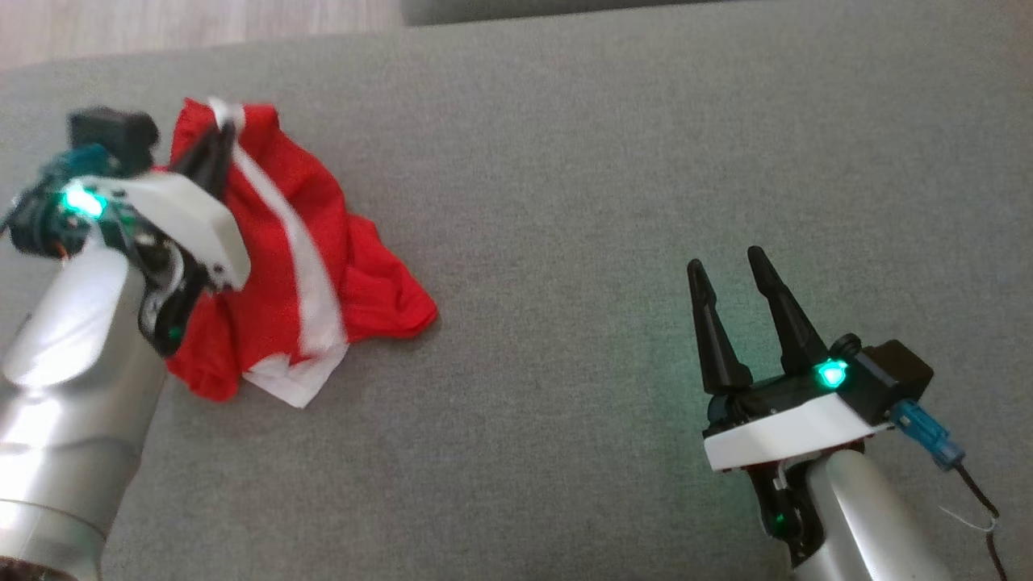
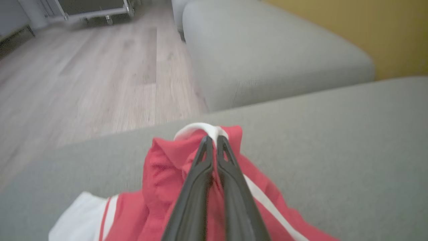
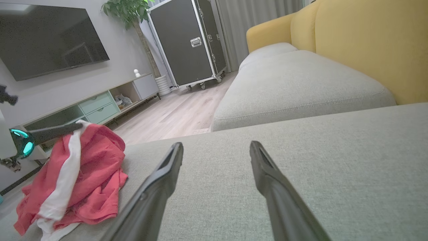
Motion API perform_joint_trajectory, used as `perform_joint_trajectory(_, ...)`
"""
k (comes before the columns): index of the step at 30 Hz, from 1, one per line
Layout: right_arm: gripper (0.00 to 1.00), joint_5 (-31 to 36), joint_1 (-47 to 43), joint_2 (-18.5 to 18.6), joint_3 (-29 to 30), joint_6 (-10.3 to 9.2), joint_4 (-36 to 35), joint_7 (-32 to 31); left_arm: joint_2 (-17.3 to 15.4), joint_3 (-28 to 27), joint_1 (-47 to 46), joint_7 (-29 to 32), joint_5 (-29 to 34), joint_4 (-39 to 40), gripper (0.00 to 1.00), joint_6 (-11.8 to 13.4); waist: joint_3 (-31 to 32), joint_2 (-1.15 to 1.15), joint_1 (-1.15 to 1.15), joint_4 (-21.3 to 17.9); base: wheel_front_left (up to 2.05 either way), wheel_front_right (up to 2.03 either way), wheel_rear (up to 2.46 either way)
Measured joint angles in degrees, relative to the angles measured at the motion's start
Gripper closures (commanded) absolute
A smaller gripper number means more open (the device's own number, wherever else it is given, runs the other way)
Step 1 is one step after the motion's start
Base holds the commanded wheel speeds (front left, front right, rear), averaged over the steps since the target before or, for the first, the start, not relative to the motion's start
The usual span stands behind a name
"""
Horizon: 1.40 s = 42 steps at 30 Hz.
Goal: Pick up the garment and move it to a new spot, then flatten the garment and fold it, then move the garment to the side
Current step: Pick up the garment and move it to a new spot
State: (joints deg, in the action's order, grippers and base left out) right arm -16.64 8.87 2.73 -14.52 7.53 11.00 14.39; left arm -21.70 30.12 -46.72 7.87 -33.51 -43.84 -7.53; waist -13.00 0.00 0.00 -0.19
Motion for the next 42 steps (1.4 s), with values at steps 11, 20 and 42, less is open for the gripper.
perform_joint_trajectory(11, 0.00, -0.57, -1.51, 0.00, -0.43, 0.00, 1.26, 0.00, 1.21, -4.82, 0.38, -10.96, -3.32, 16.42, 1.00, 2.57, 6.39, 0.00, -0.01, 0.31, 0.00, 0.00, 0.00)
perform_joint_trajectory(20, 0.00, -1.20, -2.07, 0.00, -0.40, 0.00, 1.34, -0.01, 1.62, -1.88, 6.42, -6.76, -3.23, 29.44, 1.00, 5.59, 7.76, 0.00, -0.01, -3.41, 0.00, 0.00, 0.00)
perform_joint_trajectory(42, 0.00, -9.45, 3.21, 0.02, -3.76, 0.00, -5.71, 0.01, 9.04, 3.12, -4.18, -1.18, -1.69, 28.25, 1.00, 8.02, -0.34, 0.00, 0.00, -24.81, 0.00, 0.00, 0.00)
